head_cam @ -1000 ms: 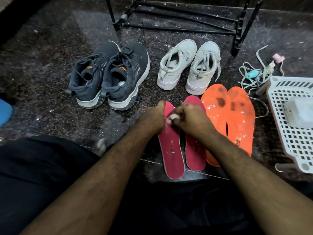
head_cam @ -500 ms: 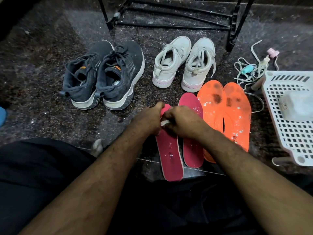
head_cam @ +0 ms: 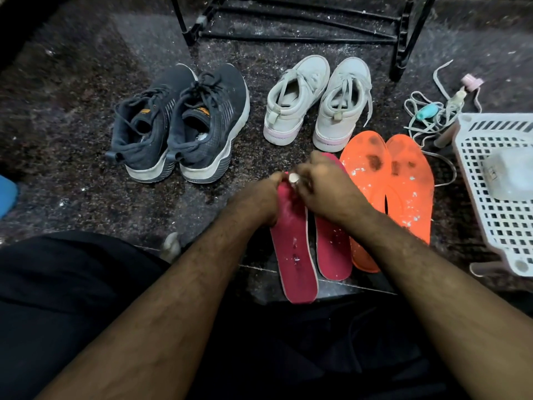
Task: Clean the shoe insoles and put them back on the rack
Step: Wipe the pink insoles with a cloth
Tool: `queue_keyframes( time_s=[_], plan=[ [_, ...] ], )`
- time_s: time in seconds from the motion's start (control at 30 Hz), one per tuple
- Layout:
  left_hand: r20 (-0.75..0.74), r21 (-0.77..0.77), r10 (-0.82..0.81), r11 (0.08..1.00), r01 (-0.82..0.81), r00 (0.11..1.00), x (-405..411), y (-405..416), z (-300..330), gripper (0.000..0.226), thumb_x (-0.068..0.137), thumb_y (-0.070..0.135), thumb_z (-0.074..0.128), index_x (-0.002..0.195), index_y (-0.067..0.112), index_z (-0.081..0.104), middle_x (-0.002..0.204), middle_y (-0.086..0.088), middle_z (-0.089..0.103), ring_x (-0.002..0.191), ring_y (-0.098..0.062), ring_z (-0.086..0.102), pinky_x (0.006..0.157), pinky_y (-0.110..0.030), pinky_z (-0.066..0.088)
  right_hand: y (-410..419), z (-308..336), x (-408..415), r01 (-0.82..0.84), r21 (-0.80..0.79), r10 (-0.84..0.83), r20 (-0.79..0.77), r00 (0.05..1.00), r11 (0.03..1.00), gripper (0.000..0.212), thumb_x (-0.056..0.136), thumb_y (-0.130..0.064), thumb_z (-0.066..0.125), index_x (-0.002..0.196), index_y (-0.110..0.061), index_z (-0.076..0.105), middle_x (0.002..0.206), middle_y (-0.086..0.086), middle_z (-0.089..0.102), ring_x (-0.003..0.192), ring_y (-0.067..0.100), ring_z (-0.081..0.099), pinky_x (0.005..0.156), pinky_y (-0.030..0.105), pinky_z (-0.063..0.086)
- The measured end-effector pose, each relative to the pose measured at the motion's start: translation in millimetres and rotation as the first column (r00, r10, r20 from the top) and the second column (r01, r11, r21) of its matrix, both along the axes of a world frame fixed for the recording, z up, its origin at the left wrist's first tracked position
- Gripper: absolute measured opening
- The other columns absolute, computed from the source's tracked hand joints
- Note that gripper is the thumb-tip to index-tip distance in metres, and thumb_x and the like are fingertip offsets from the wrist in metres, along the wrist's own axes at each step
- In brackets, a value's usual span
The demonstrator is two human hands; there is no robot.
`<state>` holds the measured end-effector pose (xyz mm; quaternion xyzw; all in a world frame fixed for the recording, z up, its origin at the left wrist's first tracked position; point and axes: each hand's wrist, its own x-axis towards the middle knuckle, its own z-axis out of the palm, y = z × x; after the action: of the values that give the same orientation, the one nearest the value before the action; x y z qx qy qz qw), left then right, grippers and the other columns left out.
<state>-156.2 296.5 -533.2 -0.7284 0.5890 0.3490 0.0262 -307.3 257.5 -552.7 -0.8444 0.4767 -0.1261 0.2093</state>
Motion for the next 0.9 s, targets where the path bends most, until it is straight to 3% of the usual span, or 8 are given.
queue_keyframes(
  time_s=[0.13, 0.27, 0.4, 0.47, 0.6, 0.73, 0.83, 0.9],
  plan=[
    [-0.035, -0.048, -0.019, 0.999, 0.017, 0.999, -2, -1, 4, 0.085, 0.075, 0.028, 0.07, 0.151, 0.042, 0.035, 0.124, -0.011, 0.067, 0.109, -0.031, 0.064, 0.095, -0.037, 0.053, -4, -5, -3, 0.039, -0.07, -0.03, 0.122, 0.992, 0.997, 0.016, 0.085, -0.014, 0.054, 0.096, -0.009, 0.064, 0.103, 0.011, 0.05, 0.099, 0.031, 0.051, 0.09, 0.044, 0.045],
    [-0.067, -0.032, -0.03, 0.999, 0.028, 0.997, -1, -1, 7, 0.074, 0.082, 0.018, 0.073, 0.147, 0.037, 0.043, 0.117, -0.007, 0.068, 0.102, -0.029, 0.065, 0.088, -0.033, 0.053, -2, -3, 0, -0.038, -0.036, 0.04, 0.064, 0.997, 0.999, 0.02, 0.084, -0.01, 0.05, 0.101, -0.013, 0.06, 0.094, 0.009, 0.056, 0.091, 0.031, 0.055, 0.078, 0.044, 0.046],
    [-0.111, -0.012, -0.032, 0.999, 0.031, 0.993, -2, -3, 9, 0.084, 0.079, 0.008, 0.073, 0.15, 0.038, 0.039, 0.096, -0.002, 0.064, 0.077, -0.022, 0.06, 0.055, -0.019, 0.045, -1, -3, -3, 0.004, -0.023, -0.001, 0.115, 0.993, 1.0, 0.022, 0.085, -0.017, 0.058, 0.105, -0.016, 0.052, 0.091, 0.008, 0.064, 0.086, 0.031, 0.061, 0.073, 0.039, 0.047],
    [-0.119, -0.005, -0.019, 1.0, 0.019, 0.993, -1, -3, 9, 0.087, 0.08, 0.007, 0.073, 0.152, 0.039, 0.035, 0.093, 0.0, 0.059, 0.07, -0.019, 0.056, 0.049, -0.018, 0.039, -4, -2, -5, 0.06, -0.068, -0.05, 0.134, 0.99, 0.996, 0.026, 0.084, -0.02, 0.067, 0.106, -0.017, 0.055, 0.092, 0.006, 0.066, 0.087, 0.028, 0.061, 0.075, 0.038, 0.047],
    [-0.142, -0.007, 0.009, 1.0, -0.01, 0.99, -1, -2, 6, 0.083, 0.079, 0.009, 0.072, 0.151, 0.035, 0.04, 0.107, -0.007, 0.069, 0.089, -0.027, 0.066, 0.068, -0.023, 0.044, 2, -9, 0, -0.029, -0.102, 0.028, -0.011, 1.0, 0.994, 0.014, 0.089, -0.023, 0.066, 0.099, -0.013, 0.071, 0.092, 0.009, 0.06, 0.086, 0.03, 0.061, 0.073, 0.04, 0.048],
    [-0.094, -0.043, -0.002, 0.999, -0.002, 0.996, -3, 0, 4, 0.077, 0.077, 0.008, 0.071, 0.146, 0.034, 0.047, 0.114, -0.008, 0.071, 0.098, -0.026, 0.068, 0.071, -0.022, 0.045, 8, -11, 7, -0.099, -0.069, 0.092, -0.091, 0.992, 0.993, 0.021, 0.095, -0.022, 0.058, 0.104, -0.01, 0.073, 0.093, 0.015, 0.061, 0.086, 0.035, 0.062, 0.073, 0.041, 0.048],
    [-0.02, -0.043, -0.024, 0.999, 0.023, 1.0, -2, -1, 0, 0.093, 0.075, 0.004, 0.073, 0.154, 0.035, 0.036, 0.133, -0.007, 0.064, 0.109, -0.024, 0.066, 0.078, -0.022, 0.048, 13, -2, 10, -0.188, 0.033, 0.191, -0.115, 0.975, 0.982, 0.017, 0.09, -0.018, 0.061, 0.1, -0.013, 0.074, 0.094, 0.015, 0.069, 0.087, 0.034, 0.066, 0.074, 0.037, 0.049],
    [-0.003, -0.029, -0.053, 0.998, 0.053, 0.999, -2, -1, -1, 0.095, 0.078, 0.002, 0.073, 0.157, 0.031, 0.03, 0.144, -0.008, 0.057, 0.121, -0.025, 0.061, 0.093, -0.026, 0.049, 21, 3, 10, -0.237, 0.095, 0.249, -0.152, 0.956, 0.967, 0.013, 0.088, -0.015, 0.064, 0.096, -0.013, 0.075, 0.092, 0.014, 0.073, 0.086, 0.033, 0.067, 0.07, 0.032, 0.044]
  ],
)
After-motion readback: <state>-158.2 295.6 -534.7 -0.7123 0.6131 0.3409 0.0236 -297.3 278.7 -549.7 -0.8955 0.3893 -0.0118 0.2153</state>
